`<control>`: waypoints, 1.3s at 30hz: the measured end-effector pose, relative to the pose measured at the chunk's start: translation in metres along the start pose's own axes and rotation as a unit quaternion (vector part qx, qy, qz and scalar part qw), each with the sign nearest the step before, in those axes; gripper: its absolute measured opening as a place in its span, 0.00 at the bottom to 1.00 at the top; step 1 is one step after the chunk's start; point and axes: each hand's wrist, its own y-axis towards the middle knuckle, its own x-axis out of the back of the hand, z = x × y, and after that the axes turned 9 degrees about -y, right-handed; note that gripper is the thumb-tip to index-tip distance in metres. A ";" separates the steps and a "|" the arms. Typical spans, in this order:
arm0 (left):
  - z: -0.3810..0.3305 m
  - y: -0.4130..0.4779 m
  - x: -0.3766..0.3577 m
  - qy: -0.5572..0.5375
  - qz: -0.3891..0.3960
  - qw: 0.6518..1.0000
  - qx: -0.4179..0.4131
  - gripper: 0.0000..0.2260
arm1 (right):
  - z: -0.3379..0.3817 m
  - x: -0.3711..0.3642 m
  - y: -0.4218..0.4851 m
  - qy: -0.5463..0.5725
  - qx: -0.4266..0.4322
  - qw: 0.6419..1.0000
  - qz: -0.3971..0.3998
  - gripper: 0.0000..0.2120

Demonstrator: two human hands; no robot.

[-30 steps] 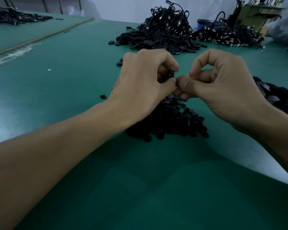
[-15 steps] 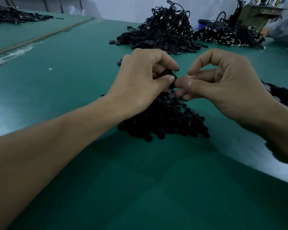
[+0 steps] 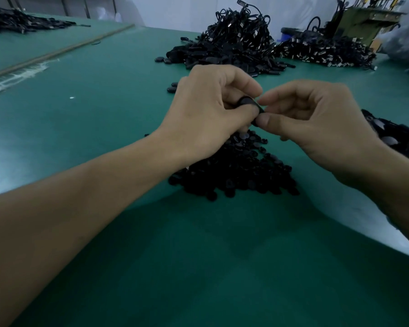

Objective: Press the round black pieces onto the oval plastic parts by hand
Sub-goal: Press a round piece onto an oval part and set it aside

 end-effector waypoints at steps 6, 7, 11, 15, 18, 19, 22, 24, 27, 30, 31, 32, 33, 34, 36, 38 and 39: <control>-0.003 0.002 0.000 -0.067 -0.010 0.997 0.041 0.06 | -0.002 0.000 0.001 0.047 -0.024 0.999 0.009 0.04; -0.003 0.002 0.000 -0.070 -0.011 0.996 0.046 0.06 | -0.002 0.000 0.002 0.046 -0.026 0.999 0.006 0.04; -0.001 0.002 -0.001 -0.059 -0.007 0.997 0.055 0.05 | -0.002 -0.001 0.002 0.031 -0.034 0.999 0.000 0.03; 0.000 0.003 0.001 -0.034 -0.002 0.998 0.047 0.05 | -0.001 0.000 0.002 0.003 -0.024 1.000 -0.006 0.02; 0.000 0.004 0.001 -0.031 0.003 0.999 0.042 0.05 | 0.001 -0.001 0.002 -0.009 -0.015 1.000 -0.019 0.04; 0.000 0.004 0.001 -0.030 0.006 0.999 0.039 0.05 | 0.002 -0.002 0.001 -0.010 -0.013 1.000 -0.024 0.04; -0.001 0.003 0.002 -0.027 0.008 0.999 0.028 0.04 | 0.006 -0.004 0.001 -0.007 -0.016 0.999 -0.036 0.06; -0.001 0.003 0.002 -0.024 0.010 0.999 0.020 0.04 | 0.008 -0.005 0.001 0.007 -0.022 0.999 -0.036 0.07; 0.001 0.004 0.002 -0.027 0.014 0.999 0.019 0.05 | 0.009 -0.005 0.001 0.018 -0.030 0.999 -0.035 0.07; 0.002 0.004 0.001 -0.041 0.018 0.999 0.022 0.05 | 0.008 -0.003 0.002 0.022 -0.031 0.999 -0.036 0.06; 0.002 0.005 0.001 -0.047 0.019 0.998 0.024 0.05 | 0.007 -0.003 0.002 0.025 -0.031 0.999 -0.036 0.05; 0.002 0.005 0.002 -0.055 0.019 0.998 0.026 0.05 | 0.007 -0.003 0.002 0.028 -0.030 0.999 -0.036 0.05; 0.002 0.005 0.002 -0.062 0.020 0.997 0.030 0.06 | 0.007 -0.003 0.002 0.032 -0.029 0.998 -0.035 0.05; 0.002 0.005 0.003 -0.068 0.021 0.997 0.033 0.06 | 0.006 -0.003 0.002 0.033 -0.028 0.999 -0.033 0.05; 0.001 0.006 0.003 -0.078 0.023 0.996 0.038 0.06 | 0.006 -0.003 0.002 0.029 -0.021 0.999 -0.030 0.05; 0.000 0.007 0.003 -0.077 0.024 0.996 0.039 0.05 | 0.005 -0.002 0.002 0.023 -0.013 0.999 -0.029 0.05; 0.000 0.007 0.004 -0.073 0.023 0.996 0.039 0.05 | 0.005 -0.001 0.002 0.019 -0.010 0.999 -0.029 0.05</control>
